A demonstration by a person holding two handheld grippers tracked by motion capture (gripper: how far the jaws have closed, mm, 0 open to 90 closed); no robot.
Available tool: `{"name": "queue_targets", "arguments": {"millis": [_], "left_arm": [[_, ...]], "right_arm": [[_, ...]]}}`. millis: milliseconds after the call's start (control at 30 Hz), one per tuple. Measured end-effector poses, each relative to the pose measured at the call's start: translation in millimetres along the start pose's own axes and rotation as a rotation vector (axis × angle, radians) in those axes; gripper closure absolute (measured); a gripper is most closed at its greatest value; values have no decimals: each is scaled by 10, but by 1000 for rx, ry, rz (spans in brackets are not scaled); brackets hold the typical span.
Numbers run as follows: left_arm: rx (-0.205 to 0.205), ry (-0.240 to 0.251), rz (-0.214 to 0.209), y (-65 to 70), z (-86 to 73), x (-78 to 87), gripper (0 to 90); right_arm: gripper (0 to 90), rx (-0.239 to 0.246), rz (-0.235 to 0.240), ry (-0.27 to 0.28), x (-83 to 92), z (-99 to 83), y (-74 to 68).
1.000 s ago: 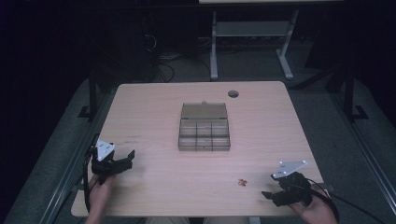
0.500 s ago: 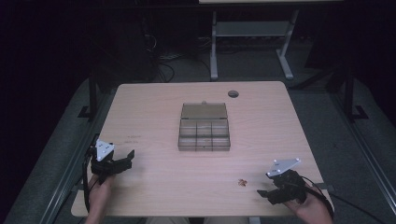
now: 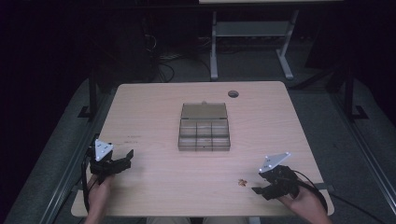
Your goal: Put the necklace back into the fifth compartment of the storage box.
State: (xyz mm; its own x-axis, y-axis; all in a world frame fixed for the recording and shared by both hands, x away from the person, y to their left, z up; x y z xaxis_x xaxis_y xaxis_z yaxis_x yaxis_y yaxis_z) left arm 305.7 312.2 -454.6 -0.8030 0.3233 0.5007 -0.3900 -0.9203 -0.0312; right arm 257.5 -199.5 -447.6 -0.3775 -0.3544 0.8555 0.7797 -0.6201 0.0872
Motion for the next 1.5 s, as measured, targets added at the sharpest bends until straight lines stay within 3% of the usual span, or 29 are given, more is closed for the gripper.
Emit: {"name": "queue_targets", "arguments": {"millis": [167,467,533,733,933,1267,1500], "left_arm": [[10,-5,-7,2,-3,-7,131],[3,-7,-6,9,-1,4,131],[22,-4,-7,18,-8,4,131],[16,-1,-9,2,-1,7,131],[13,-2,-9,6,-4,9,131],[25,4,-9,-1,-2,9,131],[31,3,-8,0,0,6,131]], "right_arm": [[430,16,-14,-24,-26,96,10],[524,55,7,-57,-117,239,25],[528,65,14,-65,-150,274,19],[554,92,41,-104,-225,365,-27],[635,116,46,-124,-256,460,-38],[647,132,71,-176,-396,571,-89],[647,146,55,-232,-466,594,-107]]}}
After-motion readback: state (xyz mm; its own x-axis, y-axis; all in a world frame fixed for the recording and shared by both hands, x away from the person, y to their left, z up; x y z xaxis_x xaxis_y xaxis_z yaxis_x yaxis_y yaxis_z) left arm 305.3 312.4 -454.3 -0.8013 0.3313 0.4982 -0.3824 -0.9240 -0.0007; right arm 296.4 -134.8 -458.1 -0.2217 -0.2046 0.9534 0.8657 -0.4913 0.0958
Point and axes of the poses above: each handheld gripper's, and its own axes: x roughly backward along the jaws, z roughly out of its top, y roughly to its right, the point moved 2 cm from there along -x, roughly forward along the jaws, and after that the axes turned 8 degrees about -z, right-handed, at the moved point
